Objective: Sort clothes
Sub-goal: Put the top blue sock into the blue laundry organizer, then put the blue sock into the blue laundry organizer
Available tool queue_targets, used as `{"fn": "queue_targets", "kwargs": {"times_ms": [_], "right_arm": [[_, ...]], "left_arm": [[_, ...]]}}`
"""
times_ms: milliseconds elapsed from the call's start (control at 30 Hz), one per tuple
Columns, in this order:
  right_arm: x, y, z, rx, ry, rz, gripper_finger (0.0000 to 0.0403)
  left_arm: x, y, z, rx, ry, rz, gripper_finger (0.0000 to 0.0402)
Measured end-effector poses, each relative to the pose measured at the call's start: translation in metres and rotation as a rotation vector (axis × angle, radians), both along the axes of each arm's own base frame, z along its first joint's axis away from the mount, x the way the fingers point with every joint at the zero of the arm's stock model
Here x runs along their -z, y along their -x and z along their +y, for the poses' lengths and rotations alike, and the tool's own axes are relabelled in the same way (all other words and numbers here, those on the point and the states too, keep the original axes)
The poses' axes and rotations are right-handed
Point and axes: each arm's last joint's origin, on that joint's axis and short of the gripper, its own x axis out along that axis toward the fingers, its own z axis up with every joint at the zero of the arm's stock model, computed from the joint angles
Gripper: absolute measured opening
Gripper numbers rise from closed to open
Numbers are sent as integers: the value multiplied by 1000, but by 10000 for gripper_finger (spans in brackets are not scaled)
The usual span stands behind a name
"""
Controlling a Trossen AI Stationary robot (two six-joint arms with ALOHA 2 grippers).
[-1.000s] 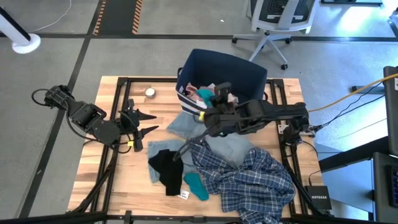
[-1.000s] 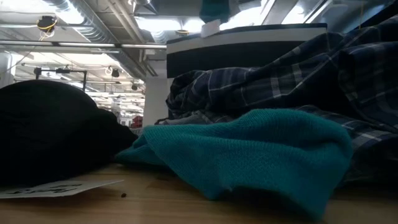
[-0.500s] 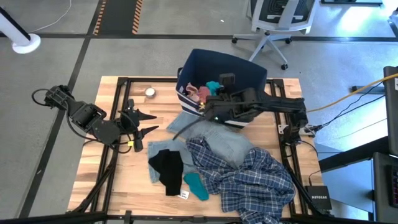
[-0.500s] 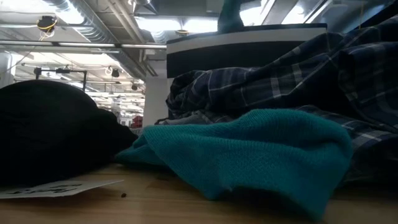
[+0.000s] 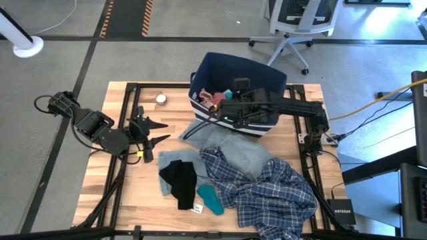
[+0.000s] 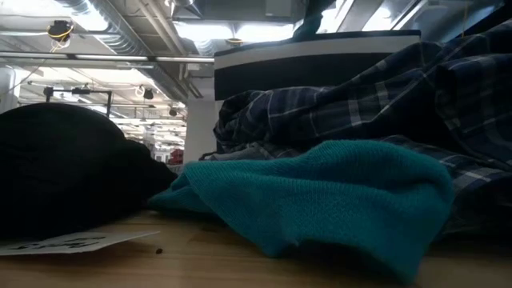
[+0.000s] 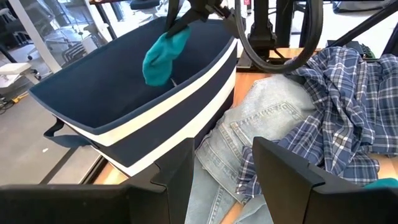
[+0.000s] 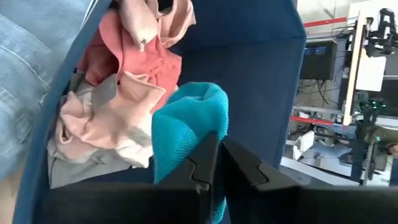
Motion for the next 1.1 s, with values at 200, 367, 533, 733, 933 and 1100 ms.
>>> {"fn": "queue_targets", "kwargs": {"times_ms": [200,367,533,733,933,1100], "right_arm": [[1,0,1,-16,-39,5,104],[2,0,2,-48,-76,21,192],[2,-1,14,-100,-135,23,232],[0,-7,56,-262,-191,-41,237],[2,-7,109,-426,-242,-91,237],[23,-16,151,-520,-254,-64,237]], "left_arm": [[0,0,0,-3,8,-3,158],[0,0,0,-2,6,-2,158],[0,0,0,-2,5,-1,158],[0,0,0,-3,7,-3,158],[0,0,0,-8,21,-9,158],[0,0,0,-8,22,-9,158]]}}
